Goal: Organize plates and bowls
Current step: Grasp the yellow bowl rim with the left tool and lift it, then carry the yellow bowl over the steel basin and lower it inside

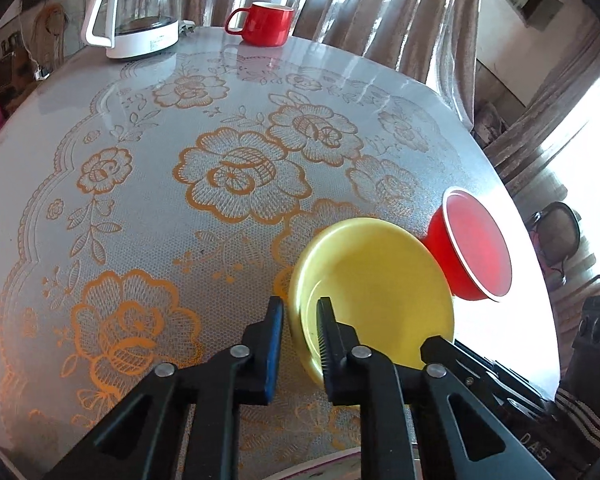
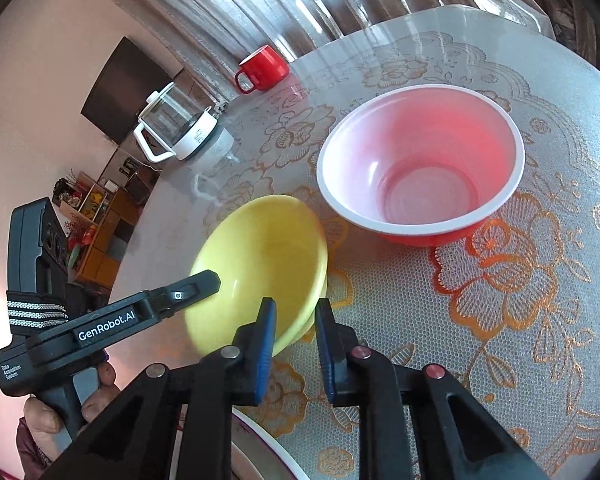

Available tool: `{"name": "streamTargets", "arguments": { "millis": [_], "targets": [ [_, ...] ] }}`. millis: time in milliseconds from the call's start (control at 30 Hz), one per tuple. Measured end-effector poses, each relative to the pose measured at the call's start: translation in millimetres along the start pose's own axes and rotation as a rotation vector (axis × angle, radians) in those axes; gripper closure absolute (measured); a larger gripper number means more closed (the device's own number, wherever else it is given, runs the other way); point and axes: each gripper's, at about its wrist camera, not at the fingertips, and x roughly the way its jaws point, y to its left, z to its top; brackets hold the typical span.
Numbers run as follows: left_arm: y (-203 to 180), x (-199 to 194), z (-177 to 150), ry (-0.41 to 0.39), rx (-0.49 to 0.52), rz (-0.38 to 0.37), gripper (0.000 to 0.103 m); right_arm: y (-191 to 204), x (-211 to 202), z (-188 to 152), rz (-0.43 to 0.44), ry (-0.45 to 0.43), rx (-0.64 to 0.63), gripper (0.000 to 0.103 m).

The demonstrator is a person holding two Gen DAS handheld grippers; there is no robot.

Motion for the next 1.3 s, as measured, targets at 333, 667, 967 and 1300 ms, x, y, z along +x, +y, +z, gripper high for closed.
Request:
{"name": "streamTargets", "arguments": {
  "millis": [333,667,967,1300],
  "targets": [
    [-11,-44,-25,-0.098,0.089,0.076,0.089,16,-20,-7,0.004,-0.039,-0.043,0.086],
    [20,-112,-60,-0.195,0.038,0.106,0.089,64,-39,-28,0.077,-0.056,-0.124,0.086],
    [79,-163,-112,-0.232,-0.067,0.149,0.088,121,-38,-65,0.167,-0.003,-0.221,0.086],
    [147,-202,-167,-0.261,-0.205,0.197,0.088,190,-12,-117,0.246,0.103,-0.340,0.086]
  ]
}}
